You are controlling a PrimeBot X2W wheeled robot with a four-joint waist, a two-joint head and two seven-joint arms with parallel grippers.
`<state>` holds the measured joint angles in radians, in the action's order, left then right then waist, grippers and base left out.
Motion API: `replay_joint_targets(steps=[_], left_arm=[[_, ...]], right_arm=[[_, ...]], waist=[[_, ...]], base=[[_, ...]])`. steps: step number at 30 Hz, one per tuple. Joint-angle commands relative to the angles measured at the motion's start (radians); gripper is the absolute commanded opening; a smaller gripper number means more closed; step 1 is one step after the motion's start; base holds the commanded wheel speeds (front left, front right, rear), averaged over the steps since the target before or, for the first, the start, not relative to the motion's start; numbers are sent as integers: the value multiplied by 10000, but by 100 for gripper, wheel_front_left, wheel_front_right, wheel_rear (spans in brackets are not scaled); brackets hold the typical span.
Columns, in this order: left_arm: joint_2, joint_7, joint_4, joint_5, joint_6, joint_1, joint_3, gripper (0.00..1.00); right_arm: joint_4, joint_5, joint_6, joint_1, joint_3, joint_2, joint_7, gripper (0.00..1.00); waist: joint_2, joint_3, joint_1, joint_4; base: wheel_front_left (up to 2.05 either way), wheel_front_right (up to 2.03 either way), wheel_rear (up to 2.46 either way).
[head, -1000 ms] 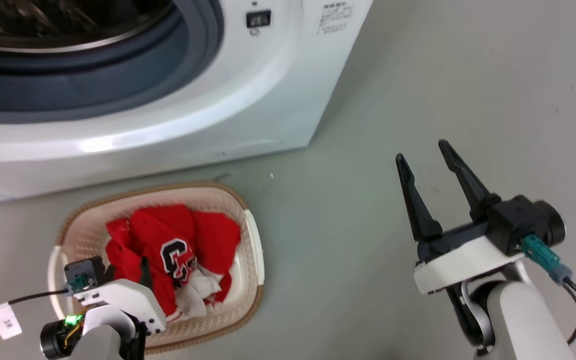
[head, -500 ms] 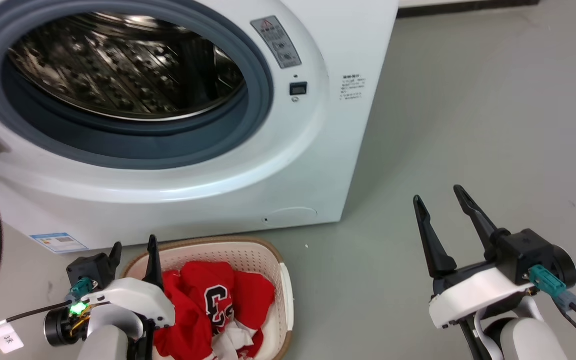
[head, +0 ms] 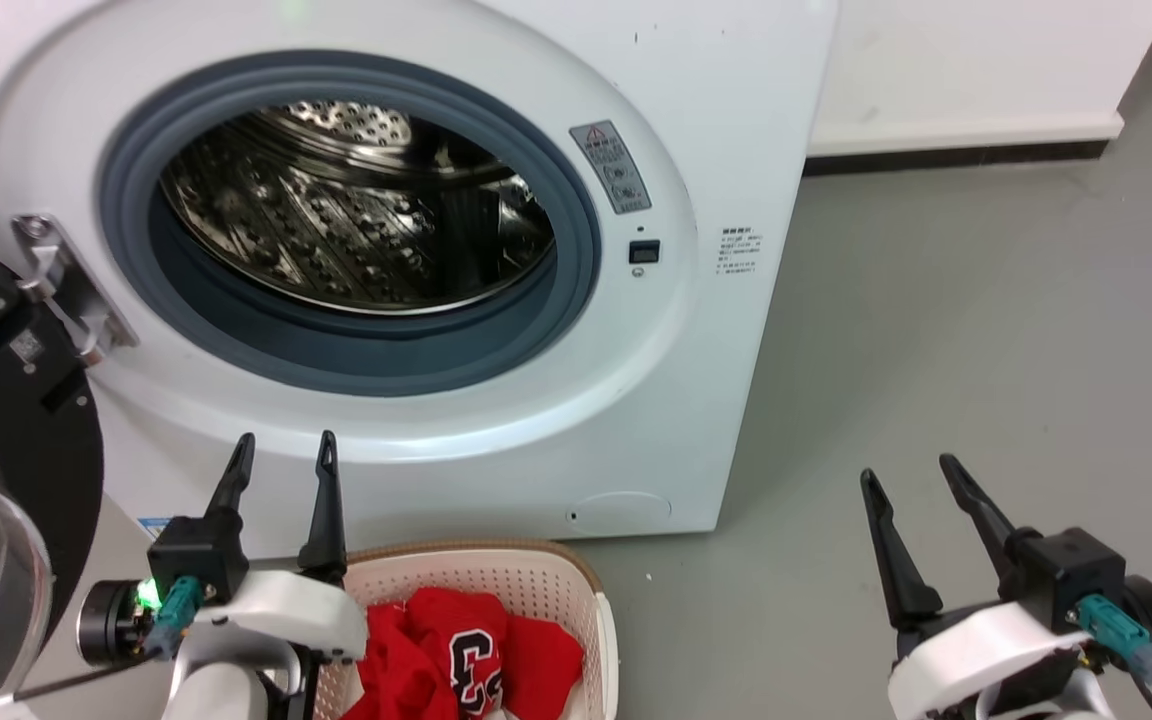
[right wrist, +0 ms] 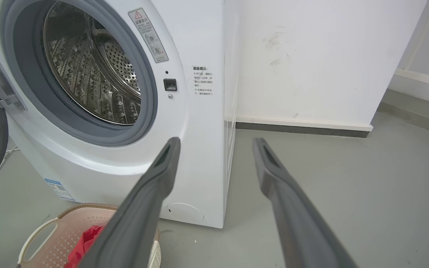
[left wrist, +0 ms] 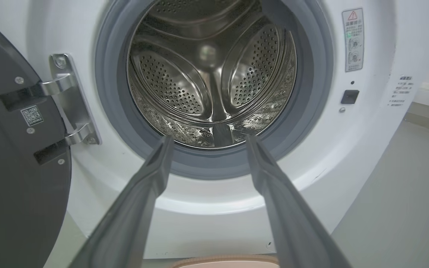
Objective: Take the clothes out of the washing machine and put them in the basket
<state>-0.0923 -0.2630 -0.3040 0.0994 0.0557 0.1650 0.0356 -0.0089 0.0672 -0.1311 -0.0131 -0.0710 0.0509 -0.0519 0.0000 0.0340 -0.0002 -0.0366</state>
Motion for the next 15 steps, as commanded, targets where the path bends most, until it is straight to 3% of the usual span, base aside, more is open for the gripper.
replay_joint_targets(steps=[1, 15], left_arm=[[-18, -26, 120, -64, -46, -165, -31, 100], [-83, 374, 1463, -187, -200, -1801, -386, 100]], right_arm=[[-62, -88, 7, -180, 44, -16, 23, 100], [-449, -181, 7, -1050, 256, -16, 305, 100]], waist=[[0, -216, 2, 70], [0, -976, 2, 95]], base=[[0, 0, 0], [0, 0, 0]])
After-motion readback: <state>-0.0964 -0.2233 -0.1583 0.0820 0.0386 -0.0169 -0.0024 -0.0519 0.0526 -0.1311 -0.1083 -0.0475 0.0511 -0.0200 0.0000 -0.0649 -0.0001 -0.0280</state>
